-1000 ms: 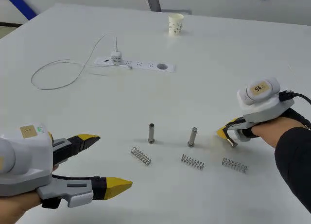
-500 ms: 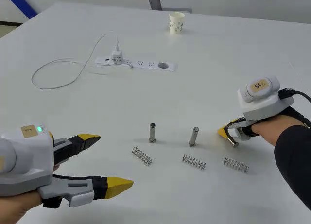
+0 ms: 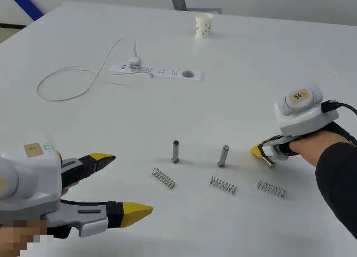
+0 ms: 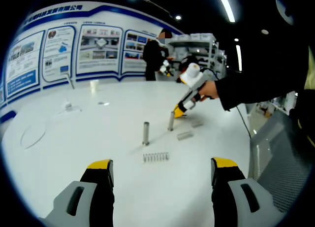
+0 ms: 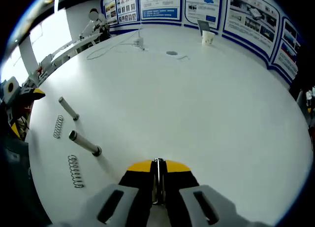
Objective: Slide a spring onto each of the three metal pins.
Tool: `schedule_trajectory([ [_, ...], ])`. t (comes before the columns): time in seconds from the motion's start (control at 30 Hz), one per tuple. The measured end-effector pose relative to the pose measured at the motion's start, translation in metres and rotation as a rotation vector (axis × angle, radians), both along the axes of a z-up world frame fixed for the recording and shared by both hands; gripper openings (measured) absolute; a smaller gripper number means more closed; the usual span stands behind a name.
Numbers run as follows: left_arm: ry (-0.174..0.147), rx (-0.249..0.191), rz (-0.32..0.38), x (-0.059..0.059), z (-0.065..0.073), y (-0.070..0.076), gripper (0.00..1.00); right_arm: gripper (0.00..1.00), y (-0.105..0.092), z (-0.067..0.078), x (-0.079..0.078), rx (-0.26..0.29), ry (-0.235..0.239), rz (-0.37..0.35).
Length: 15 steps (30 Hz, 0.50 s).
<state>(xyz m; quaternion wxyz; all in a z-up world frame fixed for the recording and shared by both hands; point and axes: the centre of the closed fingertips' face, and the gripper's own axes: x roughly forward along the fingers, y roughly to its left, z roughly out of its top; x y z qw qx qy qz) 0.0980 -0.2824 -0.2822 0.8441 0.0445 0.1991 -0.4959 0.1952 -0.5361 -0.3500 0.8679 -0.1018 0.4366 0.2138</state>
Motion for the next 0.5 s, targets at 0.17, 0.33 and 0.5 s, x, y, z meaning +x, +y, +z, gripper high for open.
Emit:
schedule_trajectory([
  [0.17, 0.0, -0.001, 0.001, 0.0, 0.001, 0.0, 0.82, 0.09, 0.0, 0.001, 0.0, 0.01, -0.002, -0.023],
  [0.33, -0.003, -0.004, 0.001, 0.002, 0.002, -0.001, 0.82, 0.09, -0.001, 0.01, -0.003, 0.025, -0.021, -0.033],
  [0.5, -0.008, -0.008, -0.004, 0.002, 0.004, -0.004, 0.82, 0.09, -0.001, 0.02, -0.007, 0.03, -0.044, -0.033],
])
